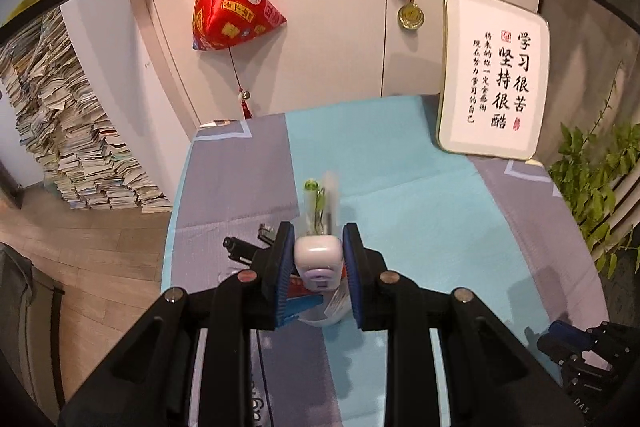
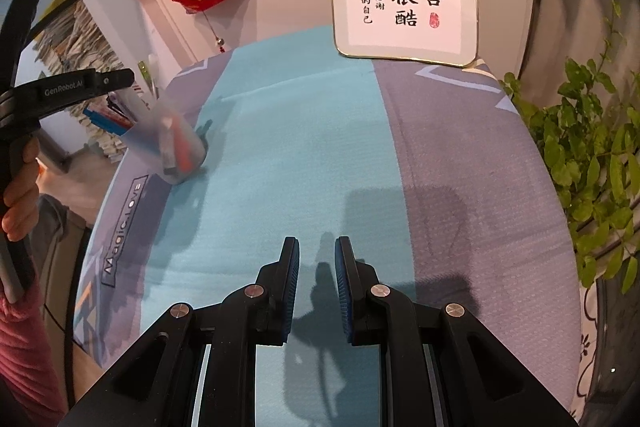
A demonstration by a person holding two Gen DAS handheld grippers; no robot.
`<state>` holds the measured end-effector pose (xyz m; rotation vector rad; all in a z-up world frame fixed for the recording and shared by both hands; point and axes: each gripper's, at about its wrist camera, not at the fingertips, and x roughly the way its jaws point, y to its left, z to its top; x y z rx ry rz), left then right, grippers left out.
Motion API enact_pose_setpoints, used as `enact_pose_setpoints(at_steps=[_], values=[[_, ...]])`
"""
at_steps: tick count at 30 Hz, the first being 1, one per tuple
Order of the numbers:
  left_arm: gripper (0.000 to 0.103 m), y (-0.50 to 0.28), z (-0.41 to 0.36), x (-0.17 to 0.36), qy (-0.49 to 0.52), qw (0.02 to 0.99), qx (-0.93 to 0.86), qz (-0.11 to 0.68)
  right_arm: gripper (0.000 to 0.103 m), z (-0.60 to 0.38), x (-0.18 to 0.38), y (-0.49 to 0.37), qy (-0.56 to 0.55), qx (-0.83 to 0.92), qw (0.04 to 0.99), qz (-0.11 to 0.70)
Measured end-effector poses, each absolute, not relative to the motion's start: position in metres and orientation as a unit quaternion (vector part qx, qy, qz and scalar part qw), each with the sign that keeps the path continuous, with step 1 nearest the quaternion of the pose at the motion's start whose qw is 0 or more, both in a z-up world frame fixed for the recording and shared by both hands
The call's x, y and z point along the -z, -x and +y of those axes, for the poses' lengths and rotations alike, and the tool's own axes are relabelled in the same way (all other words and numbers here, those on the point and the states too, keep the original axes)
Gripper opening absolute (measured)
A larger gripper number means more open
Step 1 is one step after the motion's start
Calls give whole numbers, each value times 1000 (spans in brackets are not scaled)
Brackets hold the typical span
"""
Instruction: Organize stationery
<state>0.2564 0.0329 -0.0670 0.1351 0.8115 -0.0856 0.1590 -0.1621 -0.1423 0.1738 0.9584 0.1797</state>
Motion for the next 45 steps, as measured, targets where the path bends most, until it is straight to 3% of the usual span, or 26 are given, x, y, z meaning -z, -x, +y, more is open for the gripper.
enact_pose_setpoints(at_steps=[5,9,20,22,24,28,33,40,42,44,45], values=[[25,-248,35,59,-66,921,41,383,17,-160,142,-159,-80,-88,880,460],[32,-239,39,50,-64,929,37,363,18,-159,140,-158,-78,-87,881,458],[33,-214,54,43,-49,939,26,338,17,-152,133,-149,-66,-86,886,451],[37,-201,54,38,-48,944,26,324,18,-151,129,-146,-62,-85,889,445],[50,-186,53,35,-50,950,24,308,18,-149,125,-143,-57,-82,893,439],[54,-152,47,29,-60,960,23,274,18,-146,111,-136,-41,-74,903,421],[71,-115,46,28,-58,969,9,239,18,-145,82,-124,-29,-63,918,391],[81,-80,49,24,-16,974,3,227,18,-139,32,-88,-16,-46,943,330],[82,-72,46,24,-25,975,-3,222,23,-136,23,-76,-10,-49,947,318],[82,-64,43,25,-34,975,-11,220,37,-134,18,-66,-5,-49,951,305],[82,-59,42,25,-33,975,-11,219,38,-133,15,-60,-2,-49,954,297]])
